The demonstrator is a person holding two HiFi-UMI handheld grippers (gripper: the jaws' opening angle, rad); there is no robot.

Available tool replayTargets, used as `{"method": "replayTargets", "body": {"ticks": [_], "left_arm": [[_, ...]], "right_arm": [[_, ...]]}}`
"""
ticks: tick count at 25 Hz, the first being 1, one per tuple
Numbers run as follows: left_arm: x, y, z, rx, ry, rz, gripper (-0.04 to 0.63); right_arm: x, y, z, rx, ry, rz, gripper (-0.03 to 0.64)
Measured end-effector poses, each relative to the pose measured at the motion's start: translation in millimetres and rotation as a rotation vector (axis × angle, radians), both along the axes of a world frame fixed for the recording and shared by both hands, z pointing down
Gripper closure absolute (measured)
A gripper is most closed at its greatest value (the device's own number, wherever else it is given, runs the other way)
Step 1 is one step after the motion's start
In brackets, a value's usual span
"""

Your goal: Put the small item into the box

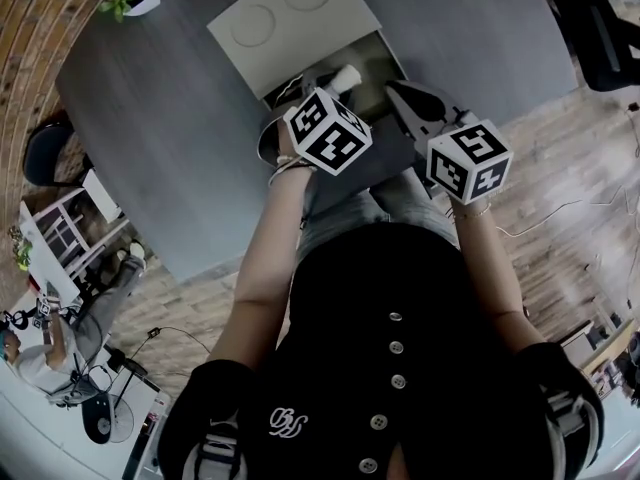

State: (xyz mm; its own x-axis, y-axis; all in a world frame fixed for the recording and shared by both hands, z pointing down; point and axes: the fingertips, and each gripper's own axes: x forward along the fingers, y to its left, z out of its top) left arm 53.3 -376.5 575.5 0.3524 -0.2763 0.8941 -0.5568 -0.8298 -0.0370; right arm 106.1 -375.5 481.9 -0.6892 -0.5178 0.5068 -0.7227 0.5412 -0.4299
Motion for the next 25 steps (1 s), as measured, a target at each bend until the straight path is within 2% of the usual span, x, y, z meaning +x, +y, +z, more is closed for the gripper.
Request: {"method": "replayTargets", "body": {"ticks": [3, 8, 15, 20, 22, 25], "left_arm": [[2, 4, -4, -0.001, 0.039, -0.003, 0.407], [5, 5, -21, 0.018, 0.117, -0.049, 0.398], [-2, -4, -81, 0.076, 0.361, -0.196, 0.399], [-16, -11, -120, 0.129, 0.459, -0.241, 0.399], [-20, -14, -140, 0.168, 0.505, -0.262, 0.405], [-25, -17, -175, 0.236, 0.619, -0.312, 0.482]], "right_arm": [[-1, 0, 0, 0.001, 0.007, -0.004, 0.611], [-4, 0, -5, 0.019, 0.005, -0.03, 0.611], [-11, -3, -33, 0.101, -0.006, -0.067, 0.611], [-19, -10, -59, 0.166, -0.013, -0.105, 0.611], [-21, -12, -72, 0.195, -0.022, -0.12, 0.611], [-25, -14, -91, 0.236, -0.043, -0.132, 0.611]]}}
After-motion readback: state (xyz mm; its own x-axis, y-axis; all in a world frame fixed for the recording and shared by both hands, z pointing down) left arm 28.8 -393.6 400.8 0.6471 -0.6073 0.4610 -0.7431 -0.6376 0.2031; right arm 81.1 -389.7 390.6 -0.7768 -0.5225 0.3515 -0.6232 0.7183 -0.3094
